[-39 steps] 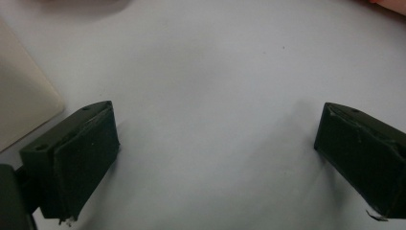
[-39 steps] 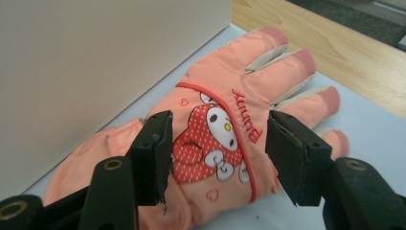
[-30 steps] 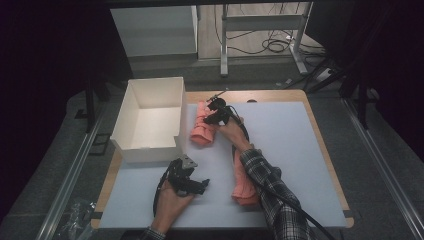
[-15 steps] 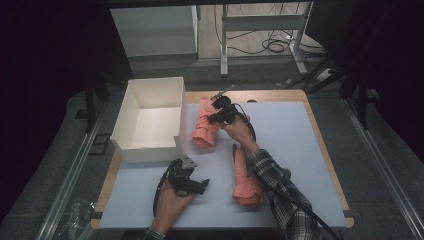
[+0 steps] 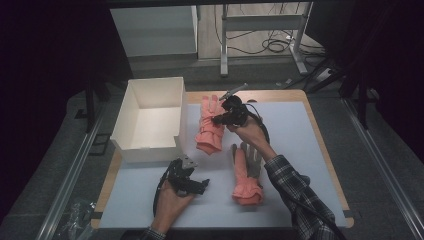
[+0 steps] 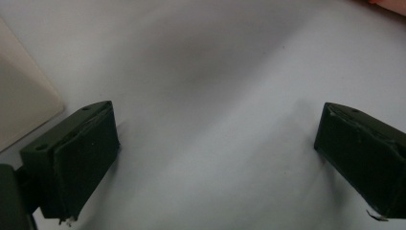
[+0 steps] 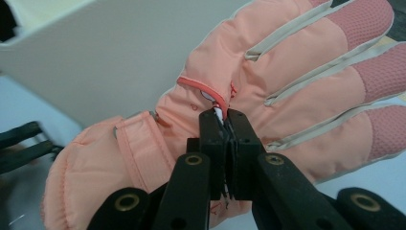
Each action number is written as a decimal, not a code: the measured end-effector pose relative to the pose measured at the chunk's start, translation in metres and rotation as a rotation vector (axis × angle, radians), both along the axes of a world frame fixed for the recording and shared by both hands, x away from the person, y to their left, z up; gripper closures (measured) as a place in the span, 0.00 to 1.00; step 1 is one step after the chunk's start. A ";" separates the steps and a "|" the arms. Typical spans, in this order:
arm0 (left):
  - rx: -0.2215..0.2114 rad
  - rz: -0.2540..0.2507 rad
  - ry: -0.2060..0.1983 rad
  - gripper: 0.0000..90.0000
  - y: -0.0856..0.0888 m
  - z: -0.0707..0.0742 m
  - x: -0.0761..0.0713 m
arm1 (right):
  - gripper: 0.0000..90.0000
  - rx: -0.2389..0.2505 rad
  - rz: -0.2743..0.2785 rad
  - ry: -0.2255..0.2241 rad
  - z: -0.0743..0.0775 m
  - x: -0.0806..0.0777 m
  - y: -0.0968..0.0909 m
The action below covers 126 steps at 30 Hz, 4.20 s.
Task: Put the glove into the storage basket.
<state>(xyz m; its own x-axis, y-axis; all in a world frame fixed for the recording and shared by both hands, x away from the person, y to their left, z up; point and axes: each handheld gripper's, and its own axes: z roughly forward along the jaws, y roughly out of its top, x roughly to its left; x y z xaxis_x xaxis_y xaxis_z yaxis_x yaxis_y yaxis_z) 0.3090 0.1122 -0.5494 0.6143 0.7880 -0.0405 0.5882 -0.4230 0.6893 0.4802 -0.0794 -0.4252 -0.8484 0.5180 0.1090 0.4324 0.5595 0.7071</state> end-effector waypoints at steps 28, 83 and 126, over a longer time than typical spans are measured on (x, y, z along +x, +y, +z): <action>0.003 -0.001 0.001 0.02 0.000 0.000 0.000 | 0.95 0.030 -0.005 0.022 0.025 -0.124 -0.114; 0.002 -0.002 0.000 0.02 0.000 0.000 0.000 | 0.88 -0.003 -0.052 0.006 -0.087 -0.179 -0.174; 0.004 -0.031 0.002 0.04 0.030 0.000 -0.003 | 0.85 -0.006 -0.127 -0.076 -0.102 -0.145 -0.087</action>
